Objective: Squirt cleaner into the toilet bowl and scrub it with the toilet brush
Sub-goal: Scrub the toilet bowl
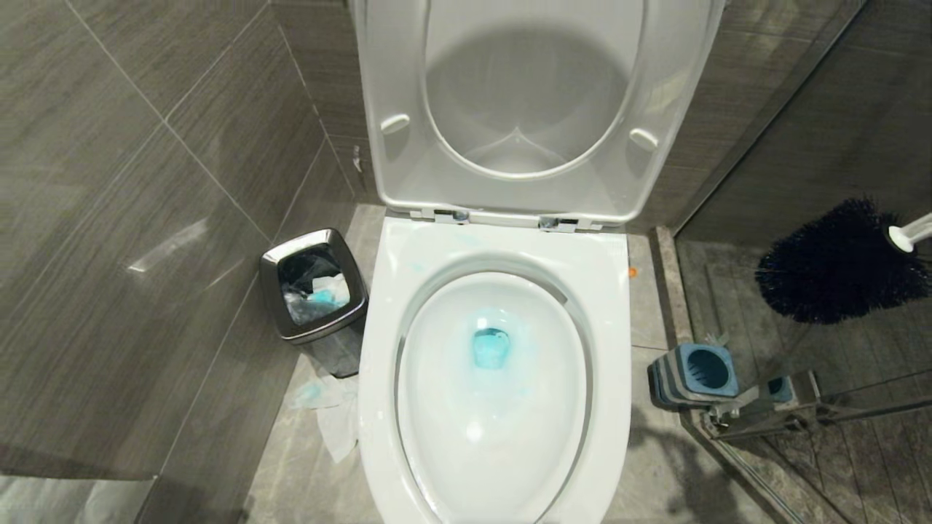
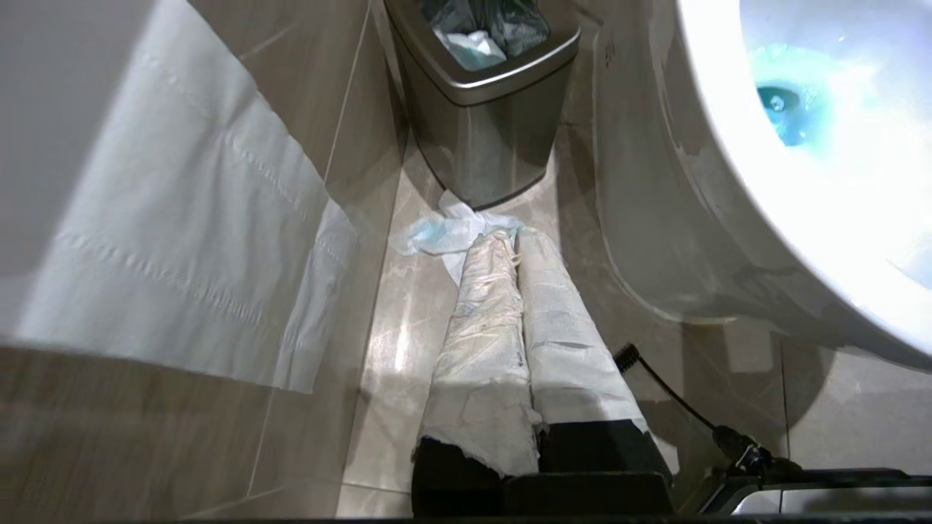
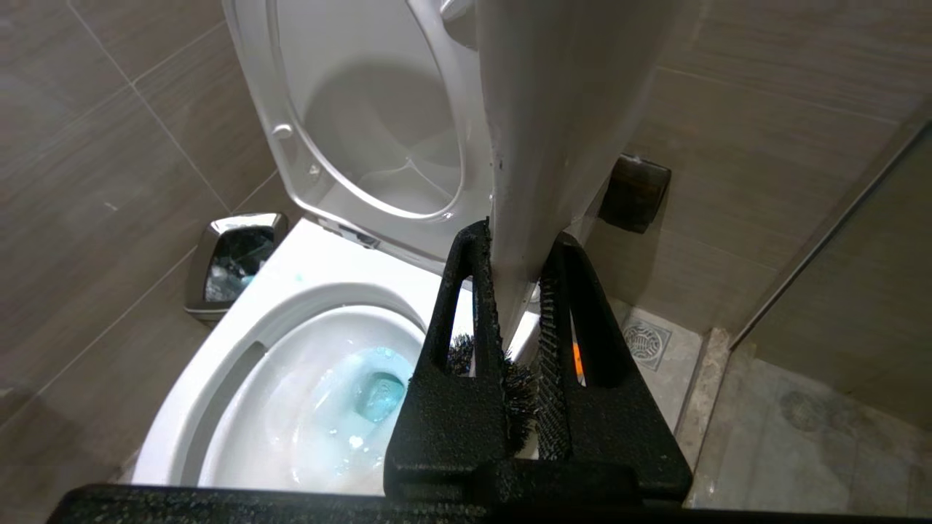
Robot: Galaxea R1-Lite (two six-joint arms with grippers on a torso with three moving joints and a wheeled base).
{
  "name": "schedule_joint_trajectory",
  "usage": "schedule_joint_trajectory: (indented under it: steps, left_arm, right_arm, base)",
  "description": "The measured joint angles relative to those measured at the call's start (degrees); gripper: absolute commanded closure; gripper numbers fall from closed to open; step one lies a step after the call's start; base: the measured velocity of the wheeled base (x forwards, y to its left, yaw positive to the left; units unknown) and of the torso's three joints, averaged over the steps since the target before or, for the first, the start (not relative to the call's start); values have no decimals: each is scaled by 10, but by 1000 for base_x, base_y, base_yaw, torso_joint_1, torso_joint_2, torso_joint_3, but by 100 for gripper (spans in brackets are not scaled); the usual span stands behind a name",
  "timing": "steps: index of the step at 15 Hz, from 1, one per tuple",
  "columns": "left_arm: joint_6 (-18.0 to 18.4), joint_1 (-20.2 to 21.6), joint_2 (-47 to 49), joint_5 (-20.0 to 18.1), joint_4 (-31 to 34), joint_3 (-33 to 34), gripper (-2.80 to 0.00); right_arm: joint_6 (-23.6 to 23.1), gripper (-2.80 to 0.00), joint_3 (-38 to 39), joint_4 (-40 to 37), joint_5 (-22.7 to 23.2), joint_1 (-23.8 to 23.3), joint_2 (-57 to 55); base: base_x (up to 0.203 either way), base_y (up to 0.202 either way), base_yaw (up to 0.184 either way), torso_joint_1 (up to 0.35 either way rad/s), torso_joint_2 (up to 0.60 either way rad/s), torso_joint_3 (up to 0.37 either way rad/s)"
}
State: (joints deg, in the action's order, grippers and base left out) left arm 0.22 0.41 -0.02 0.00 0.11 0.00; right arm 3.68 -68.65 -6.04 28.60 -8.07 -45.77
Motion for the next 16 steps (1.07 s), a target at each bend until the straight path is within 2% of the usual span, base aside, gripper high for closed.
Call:
schedule_joint_trajectory:
  steps: [12, 16]
  left_arm:
    - [0, 0, 0, 0, 0, 0, 0]
    - [0, 0, 0, 0, 0, 0, 0]
  right_arm:
    - [-2, 0, 13, 1, -17, 1, -77]
    - [-29, 0, 22, 4, -21, 17, -121]
  base:
    - [0, 0, 0, 3, 1, 204]
    - [0, 0, 0, 4, -1, 72]
